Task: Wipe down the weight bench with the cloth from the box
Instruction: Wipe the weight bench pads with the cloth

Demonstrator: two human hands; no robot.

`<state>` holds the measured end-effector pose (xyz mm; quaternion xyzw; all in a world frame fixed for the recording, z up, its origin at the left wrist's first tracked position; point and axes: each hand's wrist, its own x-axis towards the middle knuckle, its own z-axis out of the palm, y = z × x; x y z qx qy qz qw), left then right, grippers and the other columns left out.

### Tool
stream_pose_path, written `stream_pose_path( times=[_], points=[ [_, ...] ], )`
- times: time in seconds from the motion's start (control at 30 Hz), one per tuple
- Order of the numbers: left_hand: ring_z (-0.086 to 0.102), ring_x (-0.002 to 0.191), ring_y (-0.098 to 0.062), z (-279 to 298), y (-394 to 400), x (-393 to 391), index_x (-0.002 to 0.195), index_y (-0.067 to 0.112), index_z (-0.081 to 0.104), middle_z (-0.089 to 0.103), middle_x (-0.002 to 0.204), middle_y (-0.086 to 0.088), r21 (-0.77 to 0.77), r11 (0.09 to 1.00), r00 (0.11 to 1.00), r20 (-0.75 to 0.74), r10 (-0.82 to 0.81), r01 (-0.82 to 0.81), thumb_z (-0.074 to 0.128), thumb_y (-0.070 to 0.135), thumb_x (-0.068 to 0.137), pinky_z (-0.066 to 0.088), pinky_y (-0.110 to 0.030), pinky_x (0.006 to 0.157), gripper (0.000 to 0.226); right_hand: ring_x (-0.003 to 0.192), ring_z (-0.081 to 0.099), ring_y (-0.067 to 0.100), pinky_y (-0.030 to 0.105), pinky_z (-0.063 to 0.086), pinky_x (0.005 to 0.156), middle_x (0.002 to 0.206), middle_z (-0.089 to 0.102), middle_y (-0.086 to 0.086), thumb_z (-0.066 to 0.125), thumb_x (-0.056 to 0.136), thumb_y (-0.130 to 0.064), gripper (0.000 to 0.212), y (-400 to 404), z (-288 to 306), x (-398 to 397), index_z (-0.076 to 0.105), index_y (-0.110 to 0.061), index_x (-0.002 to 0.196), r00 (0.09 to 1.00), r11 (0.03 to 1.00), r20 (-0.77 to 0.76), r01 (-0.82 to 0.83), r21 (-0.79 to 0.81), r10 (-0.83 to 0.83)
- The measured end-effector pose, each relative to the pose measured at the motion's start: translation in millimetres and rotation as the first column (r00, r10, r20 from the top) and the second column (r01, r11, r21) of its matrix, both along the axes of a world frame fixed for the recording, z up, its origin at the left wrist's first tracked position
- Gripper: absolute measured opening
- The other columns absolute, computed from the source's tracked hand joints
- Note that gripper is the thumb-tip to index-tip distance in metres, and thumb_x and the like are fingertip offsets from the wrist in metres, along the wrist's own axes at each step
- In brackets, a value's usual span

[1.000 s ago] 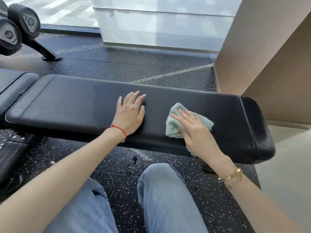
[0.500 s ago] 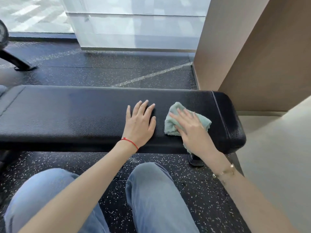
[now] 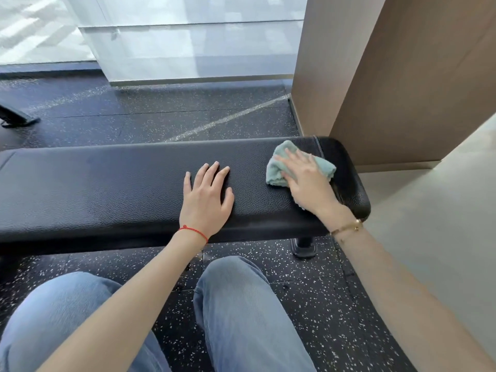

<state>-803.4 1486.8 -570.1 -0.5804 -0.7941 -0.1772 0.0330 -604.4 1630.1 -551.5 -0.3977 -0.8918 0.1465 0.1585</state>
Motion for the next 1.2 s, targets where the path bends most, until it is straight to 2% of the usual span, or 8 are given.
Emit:
stream_pose_path(
  times=[0.1,0.2,0.4,0.57,0.7,0.8,1.0,1.2],
  points=[
    [0.027,0.146,-0.023,-1.3,0.1,0.0,0.147,0.023,0.042,0.038,0.155,-0.003,0.001,1.000,1.000,-0.007,0.001,-0.001,0.028,0.043,0.096,0.014,-0.053,0.121,0.056,0.146,0.016,0.012,0.035,0.008,0.121,0.157,0.025,-0.005,0.042,0.099,-0.021,0.049,-43.6,-4.7,46.4,0.034,-0.031,0.146,1.000,0.999,-0.004,-0.015,0.052,0.015],
    [0.028,0.146,-0.024,-2.0,-0.5,0.5,0.147,0.022,0.042,0.039,0.155,-0.004,0.002,1.000,1.000,-0.022,0.005,-0.005,0.027,0.043,0.096,0.014,-0.053,0.121,0.057,0.145,0.019,0.011,0.034,0.009,0.121,0.155,0.026,-0.006,0.043,0.100,-0.022,0.047,-52.9,-3.6,83.2,0.037,-0.031,0.145,0.985,0.983,-0.059,0.167,0.072,-0.162],
    [0.028,0.146,-0.025,-2.3,-0.7,2.6,0.147,0.022,0.042,0.039,0.155,-0.005,-0.007,1.000,1.000,-0.029,0.007,-0.007,0.024,0.043,0.095,0.016,-0.055,0.120,0.059,0.146,0.019,0.026,0.042,0.007,0.120,0.157,0.024,0.004,0.037,0.102,-0.022,0.045,38.9,5.7,69.0,0.034,-0.020,0.146,0.948,0.946,0.002,0.318,-0.060,-0.318],
    [0.026,0.147,-0.024,-2.9,0.0,2.4,0.148,0.022,0.041,0.038,0.156,-0.004,-0.010,1.000,1.000,-0.031,0.003,-0.004,0.023,0.044,0.095,0.015,-0.055,0.120,0.060,0.145,0.021,0.028,0.042,0.007,0.119,0.155,0.028,0.008,0.039,0.101,-0.020,0.041,54.9,7.2,32.5,0.044,-0.022,0.141,0.977,0.977,-0.009,0.212,-0.023,-0.213],
    [0.028,0.146,-0.024,-3.9,-0.2,3.0,0.146,0.021,0.043,0.040,0.154,-0.005,0.008,1.000,1.000,-0.024,0.009,-0.009,0.025,0.044,0.095,0.017,-0.055,0.119,0.059,0.146,0.020,0.019,0.036,0.003,0.121,0.155,0.028,0.000,0.045,0.095,-0.006,0.051,-9.3,3.8,41.3,0.043,-0.027,0.142,0.997,0.999,-0.060,-0.050,-0.006,0.049],
    [0.029,0.146,-0.024,-4.2,-0.7,3.1,0.146,0.022,0.044,0.040,0.154,-0.004,0.011,1.000,1.000,-0.019,0.014,-0.014,0.026,0.043,0.095,0.016,-0.054,0.120,0.059,0.146,0.014,0.010,0.032,0.003,0.121,0.156,0.024,-0.007,0.047,0.095,-0.010,0.053,-45.1,-1.4,57.8,0.040,-0.030,0.143,0.976,0.979,-0.088,-0.202,-0.008,0.200],
    [0.028,0.147,-0.022,-4.5,-0.5,3.2,0.147,0.023,0.043,0.040,0.155,-0.003,0.011,1.000,1.000,-0.023,0.019,-0.019,0.025,0.043,0.095,0.016,-0.053,0.120,0.059,0.146,0.020,0.019,0.036,0.006,0.119,0.156,0.028,-0.002,0.049,0.097,-0.034,0.046,31.3,2.0,39.3,0.040,-0.034,0.142,0.995,0.997,-0.070,-0.070,-0.043,0.067],
    [0.029,0.146,-0.020,-2.7,-0.2,3.6,0.145,0.025,0.045,0.042,0.153,-0.001,0.026,0.999,0.999,-0.009,0.036,-0.036,0.028,0.044,0.094,0.017,-0.052,0.120,0.057,0.145,0.022,0.023,0.037,0.006,0.119,0.154,0.031,0.004,0.051,0.097,-0.028,0.043,42.4,4.9,-3.2,0.046,-0.026,0.140,0.993,0.994,-0.106,-0.066,-0.082,0.057]
  ],
)
